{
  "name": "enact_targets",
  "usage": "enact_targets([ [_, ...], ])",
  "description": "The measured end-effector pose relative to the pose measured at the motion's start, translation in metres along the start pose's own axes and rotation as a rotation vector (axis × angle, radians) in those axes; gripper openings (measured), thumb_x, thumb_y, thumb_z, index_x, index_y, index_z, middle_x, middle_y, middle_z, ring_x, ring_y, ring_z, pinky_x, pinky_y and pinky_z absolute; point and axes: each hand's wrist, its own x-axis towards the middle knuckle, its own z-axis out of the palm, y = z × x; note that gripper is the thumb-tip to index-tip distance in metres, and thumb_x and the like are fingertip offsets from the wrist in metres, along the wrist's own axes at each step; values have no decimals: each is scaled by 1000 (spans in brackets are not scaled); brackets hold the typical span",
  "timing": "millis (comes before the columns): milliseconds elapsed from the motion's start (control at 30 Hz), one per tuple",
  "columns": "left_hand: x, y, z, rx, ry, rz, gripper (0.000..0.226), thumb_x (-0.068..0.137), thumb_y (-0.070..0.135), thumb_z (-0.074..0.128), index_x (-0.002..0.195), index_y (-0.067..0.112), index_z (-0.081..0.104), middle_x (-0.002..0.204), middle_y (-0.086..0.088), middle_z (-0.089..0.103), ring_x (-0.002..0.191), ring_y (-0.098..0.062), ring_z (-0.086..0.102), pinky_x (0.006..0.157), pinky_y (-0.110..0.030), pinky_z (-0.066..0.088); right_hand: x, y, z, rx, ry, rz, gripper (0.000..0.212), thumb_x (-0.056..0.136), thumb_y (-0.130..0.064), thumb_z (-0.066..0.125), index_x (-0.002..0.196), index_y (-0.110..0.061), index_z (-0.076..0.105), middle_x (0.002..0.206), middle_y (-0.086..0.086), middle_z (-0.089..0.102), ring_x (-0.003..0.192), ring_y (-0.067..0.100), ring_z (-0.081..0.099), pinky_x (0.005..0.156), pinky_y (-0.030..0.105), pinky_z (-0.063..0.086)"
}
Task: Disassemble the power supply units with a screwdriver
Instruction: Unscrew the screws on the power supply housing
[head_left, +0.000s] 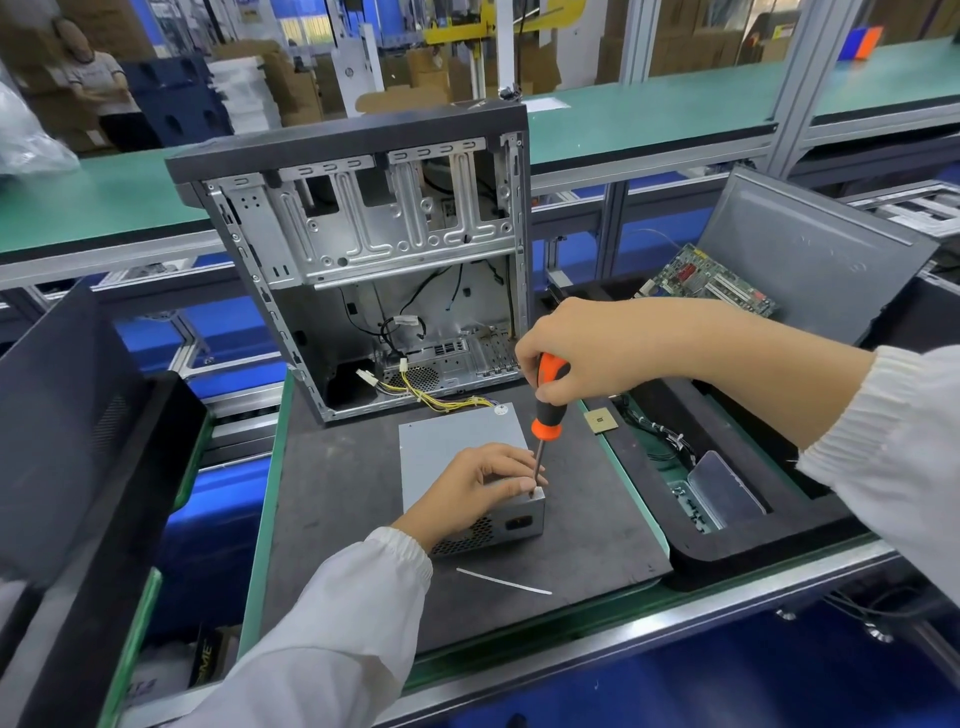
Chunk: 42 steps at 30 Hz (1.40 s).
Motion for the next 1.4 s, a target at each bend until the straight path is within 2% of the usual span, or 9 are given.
enact_targets([
  [400, 0, -2, 0, 34, 3, 23, 15, 90, 8, 65, 100, 5, 77, 107, -4, 71, 111, -9, 59, 101, -37, 47, 4, 0, 2, 15, 10, -9, 7, 92, -28, 58, 91, -22, 55, 76, -11, 50, 66, 8, 49, 53, 16, 31],
  [600, 0, 0, 0, -17, -15, -2, 18, 90, 9, 66, 105, 8, 75, 112, -1, 68, 113, -14, 58, 102, -36, 46, 2, -8, -6, -45, -92, -100, 16, 89, -22, 63, 93, -29, 49, 80, -17, 38, 85, 13, 43, 75, 28, 38],
  [767, 0, 1, 1, -20, 21, 1, 17, 91, 15, 66, 103, 11, 76, 106, 0, 71, 107, -14, 60, 103, -43, 44, 6, -11, -8, -67, -102, -139, 22, 84, -9, 64, 101, -23, 59, 99, -7, 53, 97, 17, 51, 75, 31, 43],
  [867, 0, 1, 3, -8, 48, 23, 14, 91, 14, 66, 95, 7, 78, 93, 4, 73, 97, -8, 63, 104, -48, 40, 7, -8, -10, -27, -122, -89, 31, 81, -37, 72, 105, -23, 59, 93, -10, 52, 93, 18, 59, 79, 34, 49],
  [1000, 1, 1, 5, -8, 72, 29, 15, 92, 14, 64, 91, 6, 77, 91, 3, 75, 90, -10, 66, 112, -48, 28, 9, -6, -8, -57, -33, 135, 64, 79, -78, 41, 81, -14, 51, 59, 3, 62, 40, 14, 63, 52, 31, 52],
  [1067, 1, 2, 6, 3, 59, 24, 16, 93, 15, 64, 91, 7, 77, 89, 7, 75, 89, -7, 66, 112, -49, 28, 11, -8, -3, -145, 39, 143, 61, 89, -70, 32, 68, -14, 41, 40, 2, 52, 31, 14, 53, 46, 28, 45],
  [1200, 1, 3, 3, -32, 30, -15, 16, 93, 20, 64, 95, 12, 78, 94, 9, 75, 97, -9, 62, 109, -47, 35, 14, -10, 0, -209, 105, 74, 49, 100, -47, 38, 62, -17, 30, 58, 1, 41, 47, 13, 41, 44, 26, 31],
  [1333, 3, 4, 5, -83, 12, -34, 15, 94, 20, 63, 97, 18, 77, 102, 7, 74, 103, -12, 61, 99, -36, 45, 14, -8, -1, -209, 42, 44, 46, 101, -43, 37, 65, -15, 35, 61, 0, 44, 51, 15, 43, 47, 26, 31],
  [1400, 3, 4, 7, -92, 22, -36, 16, 94, 17, 62, 95, 12, 78, 99, 7, 75, 98, -6, 63, 108, -37, 37, 12, -7, -3, -197, -12, 18, 39, 101, -42, 38, 79, -11, 46, 71, 0, 49, 65, 19, 50, 55, 28, 37],
])
